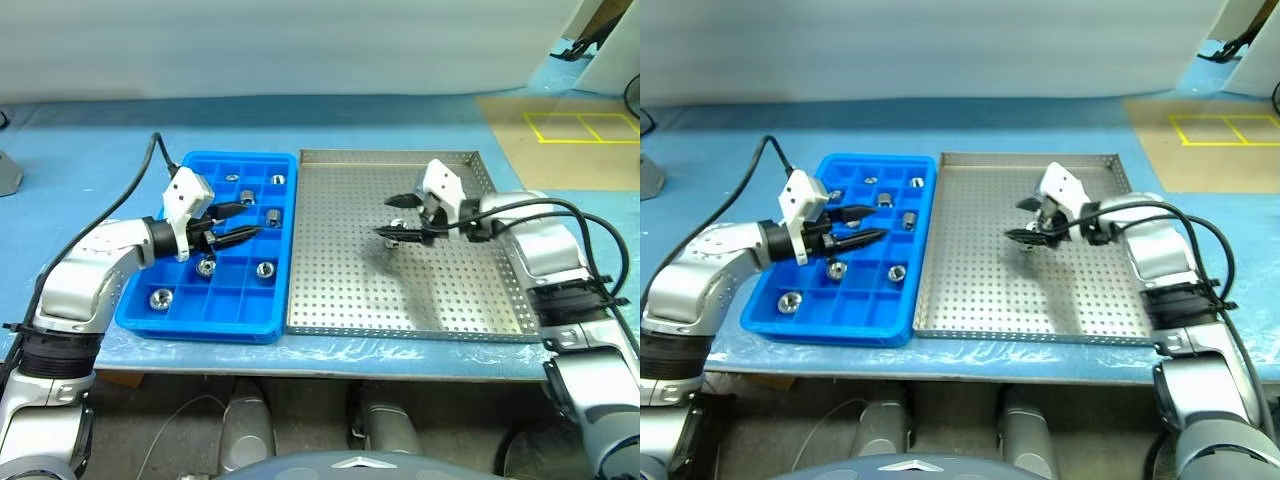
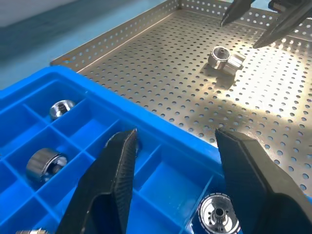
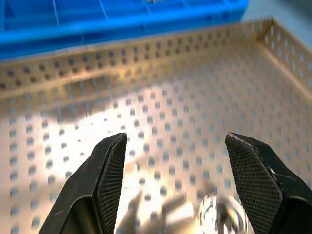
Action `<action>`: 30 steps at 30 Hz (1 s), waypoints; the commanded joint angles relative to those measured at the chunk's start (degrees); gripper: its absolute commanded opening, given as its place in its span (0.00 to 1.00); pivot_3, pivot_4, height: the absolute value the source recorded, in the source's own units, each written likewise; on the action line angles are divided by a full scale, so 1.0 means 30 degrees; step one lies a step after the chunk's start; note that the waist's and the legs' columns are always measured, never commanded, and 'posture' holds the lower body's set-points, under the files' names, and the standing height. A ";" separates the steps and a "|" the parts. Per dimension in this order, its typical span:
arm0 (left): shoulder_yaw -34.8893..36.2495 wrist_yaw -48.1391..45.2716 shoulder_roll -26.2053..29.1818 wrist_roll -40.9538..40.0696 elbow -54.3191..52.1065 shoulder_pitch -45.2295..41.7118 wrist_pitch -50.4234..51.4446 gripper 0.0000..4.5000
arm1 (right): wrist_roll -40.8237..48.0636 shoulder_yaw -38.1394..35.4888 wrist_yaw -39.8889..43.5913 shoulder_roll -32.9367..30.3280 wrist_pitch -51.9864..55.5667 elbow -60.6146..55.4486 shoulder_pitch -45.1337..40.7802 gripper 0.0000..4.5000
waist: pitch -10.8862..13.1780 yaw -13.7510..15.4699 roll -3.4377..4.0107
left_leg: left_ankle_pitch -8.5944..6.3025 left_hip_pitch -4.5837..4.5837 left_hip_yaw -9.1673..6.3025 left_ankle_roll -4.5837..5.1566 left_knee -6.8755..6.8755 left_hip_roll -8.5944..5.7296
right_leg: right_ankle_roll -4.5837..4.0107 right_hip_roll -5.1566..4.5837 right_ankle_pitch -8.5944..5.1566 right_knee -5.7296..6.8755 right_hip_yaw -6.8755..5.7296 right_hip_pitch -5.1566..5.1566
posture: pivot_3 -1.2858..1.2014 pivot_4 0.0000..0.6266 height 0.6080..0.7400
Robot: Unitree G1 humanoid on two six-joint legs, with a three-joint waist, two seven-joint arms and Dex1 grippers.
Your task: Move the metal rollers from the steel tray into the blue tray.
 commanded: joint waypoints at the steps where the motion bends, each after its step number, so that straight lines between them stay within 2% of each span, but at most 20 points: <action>1: -0.0278 -0.0540 -0.0196 0.0419 0.0698 -0.0957 -0.0934 0.60 | -0.0196 -0.0408 -0.0610 -0.0307 -0.0532 -0.0046 0.0632 0.74 | 0.0000 -0.0112 -0.0001 | -0.0001 0.0008 0.0002 0.0001 0.0003 0.0003 | 0.0000 0.0002 0.0000 0.0001 0.0002 0.0003 | 0.47 0.24 1.00; 6: -0.0534 -0.1002 -0.0478 0.0653 0.1210 -0.1403 -0.1271 0.60 | -0.0293 -0.0296 -0.1950 0.0442 -0.0601 0.0999 0.1059 0.74 | 0.0000 -0.0515 -0.0001 | -0.0012 0.0006 0.0007 0.0021 0.0073 0.0002 | -0.0001 0.0000 0.0002 0.0035 0.0017 0.0004 | 0.47 0.24 1.00; 13: -0.0412 -0.1273 -0.0422 0.0890 0.1348 -0.1340 -0.1392 0.60 | -0.0535 0.0062 -0.2717 0.1219 -0.1207 0.2161 0.0911 0.74 | 0.0000 -0.0471 0.0000 | -0.0018 -0.0002 0.0010 0.0031 0.0082 0.0000 | -0.0002 -0.0003 0.0002 0.0042 0.0017 0.0002 | 0.47 0.24 1.00; 30: -0.0073 -0.0948 -0.0336 0.1199 0.1005 -0.0502 -0.1431 0.60 | -0.0981 0.0751 -0.2442 0.2110 -0.2114 0.2850 -0.0172 0.74 | 0.0000 -0.0434 0.0001 | -0.0021 0.0003 0.0010 0.0036 0.0094 0.0009 | -0.0003 -0.0003 0.0002 0.0062 0.0011 0.0007 | 0.49 0.24 1.00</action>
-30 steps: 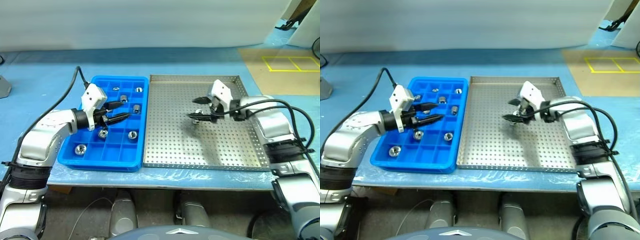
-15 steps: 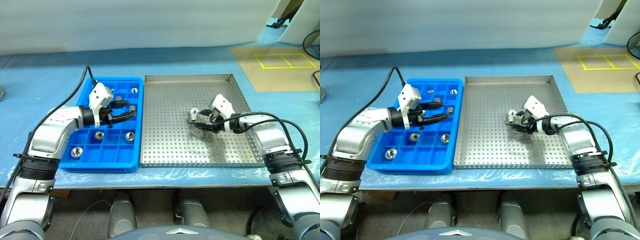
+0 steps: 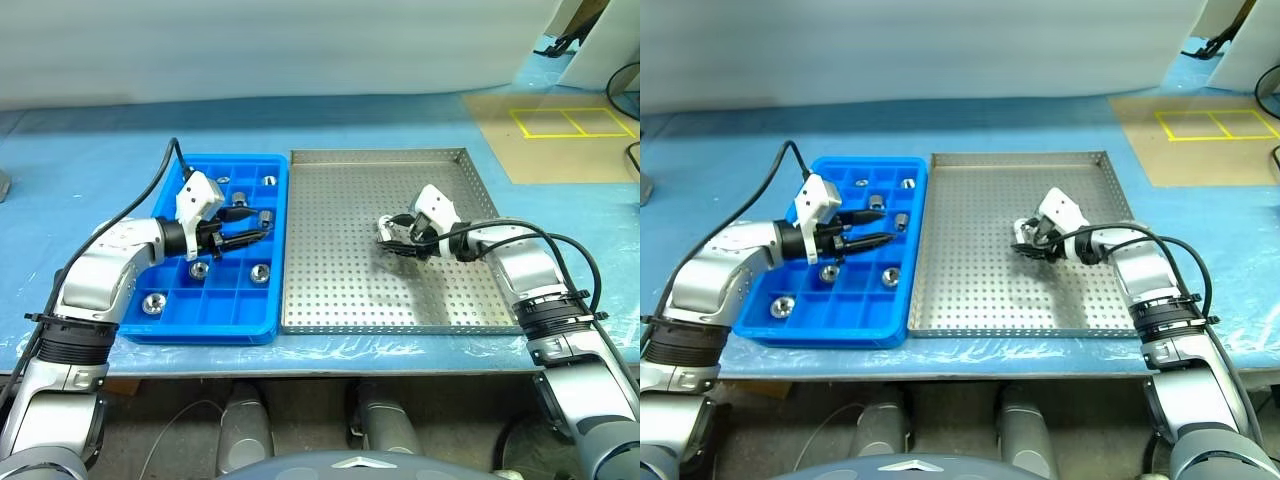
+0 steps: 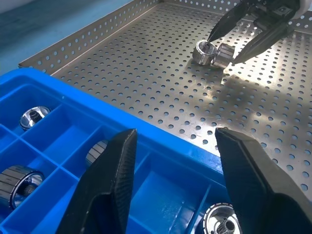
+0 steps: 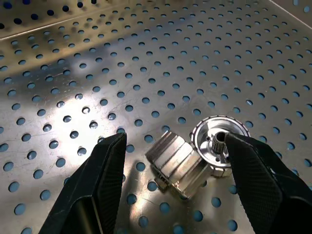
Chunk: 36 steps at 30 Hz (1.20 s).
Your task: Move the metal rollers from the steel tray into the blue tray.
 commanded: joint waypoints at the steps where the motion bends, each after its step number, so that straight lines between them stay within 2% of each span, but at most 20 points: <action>1: 0.0427 0.0088 0.0156 0.0028 -0.0568 -0.0011 -0.0408 0.60 | -0.0007 0.0154 0.0248 0.0147 -0.0512 -0.0162 -0.0246 0.74 | 0.0000 0.0032 0.0000 | 0.0000 0.0000 0.0000 0.0001 0.0000 0.0001 | 0.0000 0.0000 0.0000 0.0000 -0.0001 0.0000 | 0.49 0.24 1.00; 5: 0.0476 0.0152 0.0184 0.0042 -0.0633 0.0058 -0.0398 0.60 | 0.0073 0.0305 0.0763 0.0061 -0.0534 -0.0278 0.0048 0.56 | 0.0000 0.0040 0.0000 | -0.0001 -0.0003 0.0000 0.0001 0.0000 -0.0001 | 0.0000 -0.0001 0.0000 -0.0001 0.0000 0.0000 | 0.49 0.24 1.00; 8: 0.0513 0.0194 0.0214 0.0039 -0.0717 0.0118 -0.0360 0.60 | -0.0481 0.0372 0.0387 -0.0011 -0.0716 0.0382 0.0010 0.32 | 0.0000 0.0034 0.0000 | -0.0001 0.0000 0.0000 0.0001 0.0000 0.0001 | 0.0000 -0.0001 0.0000 0.0000 -0.0001 0.0000 | 0.49 0.24 1.00; 19: 0.0442 0.0208 0.0268 0.0148 -0.0680 -0.0061 -0.0313 0.60 | -0.0623 0.0321 0.0641 -0.0078 -0.1114 0.0796 0.0246 0.32 | -0.0001 0.0039 0.0001 | -0.0001 0.0009 0.0001 0.0001 0.0009 0.0001 | 0.0000 -0.0004 0.0000 0.0006 -0.0002 0.0013 | 0.49 0.24 1.00; 20: 0.0432 0.0188 0.0260 0.0139 -0.0670 -0.0105 -0.0303 0.60 | -0.0489 0.0327 0.0829 -0.0076 -0.1030 0.0554 0.0335 0.25 | -0.0001 0.0040 0.0001 | -0.0001 0.0008 0.0000 0.0001 0.0009 0.0001 | 0.0000 -0.0004 0.0000 0.0006 -0.0002 0.0013 | 0.49 0.24 1.00; 22: 0.0404 0.0160 0.0231 0.0145 -0.0630 -0.0214 -0.0285 0.60 | -0.0388 0.0382 0.1034 -0.0082 -0.0967 0.0124 0.0492 0.16 | -0.0001 0.0040 0.0001 | -0.0001 0.0009 0.0000 0.0002 0.0009 0.0002 | 0.0000 -0.0003 0.0000 0.0006 -0.0002 0.0013 | 0.48 0.24 1.00; 25: 0.0303 0.0149 0.0123 0.0154 -0.0631 -0.0366 -0.0236 0.60 | -0.0388 0.0105 0.0359 0.0265 -0.0614 -0.0138 0.0052 0.16 | -0.0001 0.0030 0.0000 | -0.0002 0.0007 0.0000 0.0003 0.0008 0.0003 | 0.0000 -0.0003 0.0000 0.0005 -0.0003 0.0011 | 0.48 0.24 1.00; 30: 0.0120 0.0406 -0.0305 0.0200 -0.0628 -0.0591 -0.0242 0.60 | 0.1802 -0.1491 -0.0339 0.1387 0.1840 -0.1853 -0.1513 0.16 | 0.0002 -0.0042 0.0006 | 0.0001 0.0011 0.0001 -0.0002 0.0008 0.0005 | -0.0001 0.0000 0.0001 0.0023 0.0003 -0.0002 | 0.48 0.24 1.00; 36: -0.0344 0.1191 -0.1729 0.0400 -0.0568 -0.1121 -0.0308 0.60 | 0.6191 -0.5395 -0.3401 0.3744 0.7479 -0.2718 -0.4784 0.16 | 0.0008 0.0010 0.0015 | 0.0006 0.0000 0.0019 -0.0010 0.0004 0.0004 | -0.0007 0.0001 0.0001 0.0064 0.0021 -0.0045 | 0.48 0.24 1.00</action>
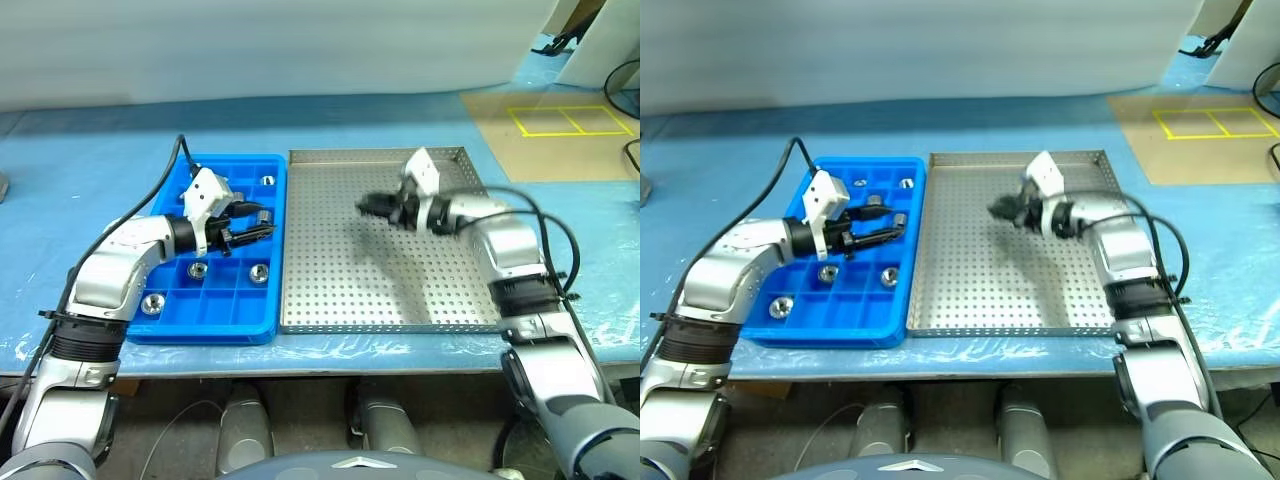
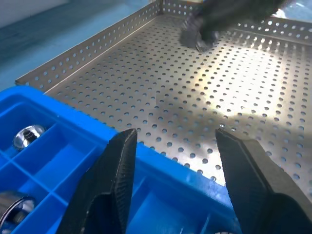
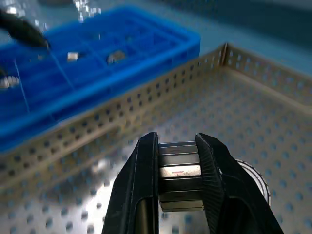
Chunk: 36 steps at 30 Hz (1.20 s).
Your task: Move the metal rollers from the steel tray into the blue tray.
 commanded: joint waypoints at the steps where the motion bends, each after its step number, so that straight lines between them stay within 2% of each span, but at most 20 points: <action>1: -0.0130 0.0471 -0.0575 0.0130 -0.0360 -0.0595 -0.0389 0.60 | 0.2721 -0.2612 -0.1787 0.0689 0.2678 -0.1465 -0.1632 0.16 | 0.0000 0.0071 -0.0001 | 0.0001 -0.0002 0.0000 -0.0002 -0.0003 -0.0001 | 0.0000 0.0000 0.0000 -0.0002 0.0001 0.0000 | 0.48 0.24 1.00; 3: -0.0116 0.0920 -0.1054 0.0360 -0.0005 -0.0837 -0.0716 0.60 | 0.3471 -0.3259 -0.2569 0.0972 0.3800 -0.1586 -0.2016 0.16 | -0.0003 0.0167 -0.0005 | 0.0000 -0.0006 0.0000 -0.0003 -0.0007 0.0000 | -0.0001 -0.0001 -0.0002 -0.0020 -0.0009 0.0011 | 0.48 0.24 1.00; 10: -0.0018 0.4039 -0.4728 0.1324 0.2434 -0.2854 -0.3234 0.60 | 0.9002 -0.7714 -0.6927 0.3468 1.0131 -0.2117 -0.3554 0.16 | 0.0000 0.0198 -0.0001 | 0.0028 -0.0020 -0.0001 -0.0050 -0.0004 -0.0014 | 0.0003 -0.0005 0.0003 -0.0037 0.0001 0.0012 | 0.47 0.24 1.00; 13: 0.0005 0.4755 -0.6052 0.1716 0.3504 -0.3190 -0.4938 0.60 | 1.0732 -0.9169 -0.8749 0.4358 1.1279 -0.2362 -0.4008 0.16 | 0.0000 0.0114 -0.0001 | 0.0031 -0.0017 -0.0001 -0.0056 -0.0025 -0.0009 | 0.0003 0.0000 0.0003 -0.0049 -0.0002 0.0010 | 0.47 0.24 1.00; 15: -0.0488 0.4084 -0.6474 0.1545 0.3636 -0.2984 -0.5136 0.60 | 1.1621 -0.9726 -0.9922 0.4855 1.1744 -0.2723 -0.4248 0.16 | 0.0000 0.0041 0.0000 | 0.0032 -0.0017 -0.0001 -0.0058 -0.0034 -0.0011 | 0.0003 0.0001 0.0003 -0.0061 -0.0002 0.0007 | 0.47 0.24 1.00; 19: -0.0712 0.3952 -0.6933 0.1717 0.4410 -0.3102 -0.5468 0.60 | 1.2684 -0.9720 -1.1168 0.5268 1.2163 -0.3701 -0.4156 0.16 | 0.0000 0.0048 0.0000 | 0.0037 -0.0029 0.0000 -0.0067 -0.0042 -0.0013 | 0.0004 0.0000 0.0003 -0.0072 -0.0002 -0.0006 | 0.46 0.24 1.00; 26: -0.0368 0.5037 -0.7871 0.2022 0.5684 -0.3872 -0.6366 0.60 | 1.3593 -0.8954 -1.1761 0.5133 1.2114 -0.4661 -0.3601 0.16 | 0.0001 0.0081 0.0000 | 0.0041 -0.0035 0.0000 -0.0075 -0.0044 -0.0019 | 0.0013 -0.0004 0.0006 -0.0085 -0.0001 -0.0002 | 0.46 0.24 1.00; 33: -0.0909 0.4067 -0.8350 0.0750 0.3144 -0.3264 -0.4622 0.60 | 1.3258 -0.7418 -1.1439 0.4853 1.1646 -0.5265 -0.2706 0.16 | 0.0000 0.0060 0.0000 | 0.0047 -0.0041 0.0000 -0.0085 -0.0126 -0.0024 | 0.0015 -0.0001 0.0009 -0.0163 -0.0006 -0.0002 | 0.45 0.24 1.00; 36: -0.0850 0.3893 -0.8314 0.0689 0.3152 -0.3385 -0.4596 0.60 | 1.3102 -0.6808 -1.1276 0.4760 1.1383 -0.5276 -0.2473 0.16 | 0.0000 0.0049 0.0000 | 0.0049 -0.0039 0.0001 -0.0088 -0.0158 -0.0029 | 0.0015 -0.0001 0.0008 -0.0184 -0.0009 -0.0003 | 0.45 0.24 1.00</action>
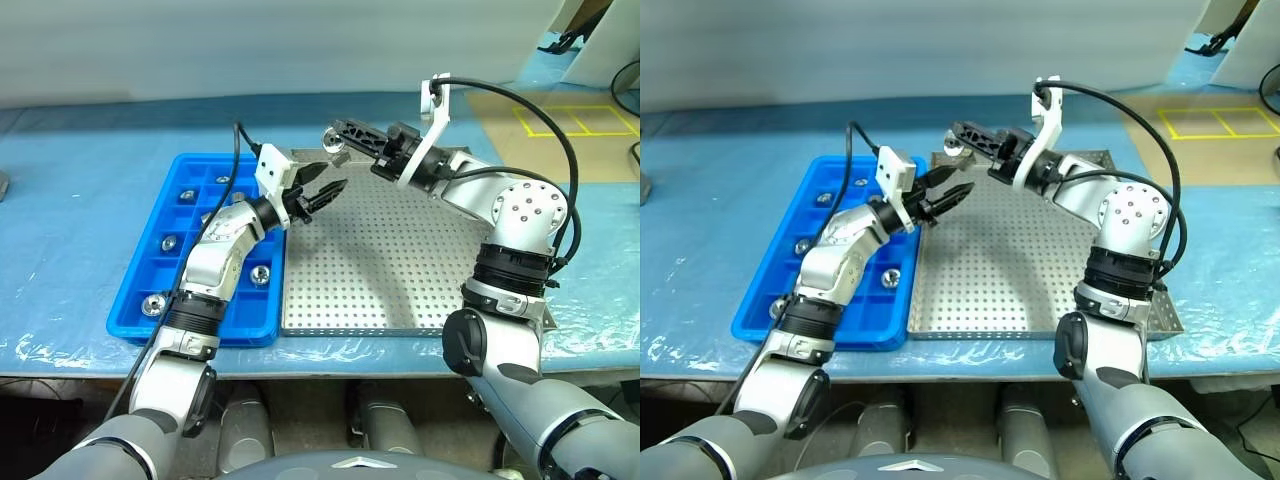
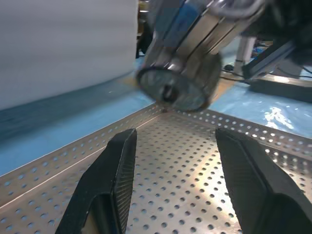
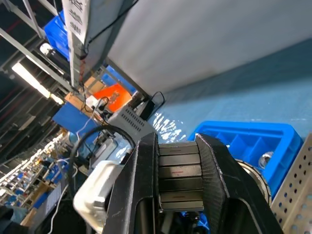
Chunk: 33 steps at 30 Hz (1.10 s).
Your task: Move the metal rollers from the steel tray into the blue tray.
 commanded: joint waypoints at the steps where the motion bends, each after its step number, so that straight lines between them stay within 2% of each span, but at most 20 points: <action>1: 0.0112 -0.0211 0.0036 -0.0381 -0.0783 -0.0176 0.0064 0.60 | 0.0296 0.0625 0.0487 -0.0242 -0.0672 -0.1071 -0.0123 0.16 | 0.0000 -0.0014 0.0000 | 0.0001 0.0001 0.0000 -0.0002 -0.0003 0.0000 | 0.0000 0.0000 0.0000 -0.0002 0.0000 0.0000 | 0.45 0.24 1.00; 19: 0.0598 0.2161 -0.0814 0.0372 0.0484 -0.0948 -0.0990 0.60 | 0.0305 0.2571 0.1491 -0.0708 -0.1547 -0.1739 0.0633 0.16 | 0.0000 0.0016 0.0000 | 0.0016 0.0002 0.0000 -0.0025 -0.0028 -0.0005 | 0.0003 0.0000 0.0001 -0.0015 -0.0001 0.0002 | 0.45 0.24 1.00; 33: 0.1131 0.1603 -0.1027 -0.0828 -0.0223 -0.0956 -0.1091 0.60 | 0.0131 0.3296 0.1541 -0.1024 -0.1850 -0.1988 0.1126 0.16 | 0.0000 0.0005 -0.0001 | 0.0017 0.0002 0.0000 -0.0026 -0.0028 -0.0007 | 0.0003 -0.0001 0.0000 -0.0014 0.0001 0.0002 | 0.45 0.24 1.00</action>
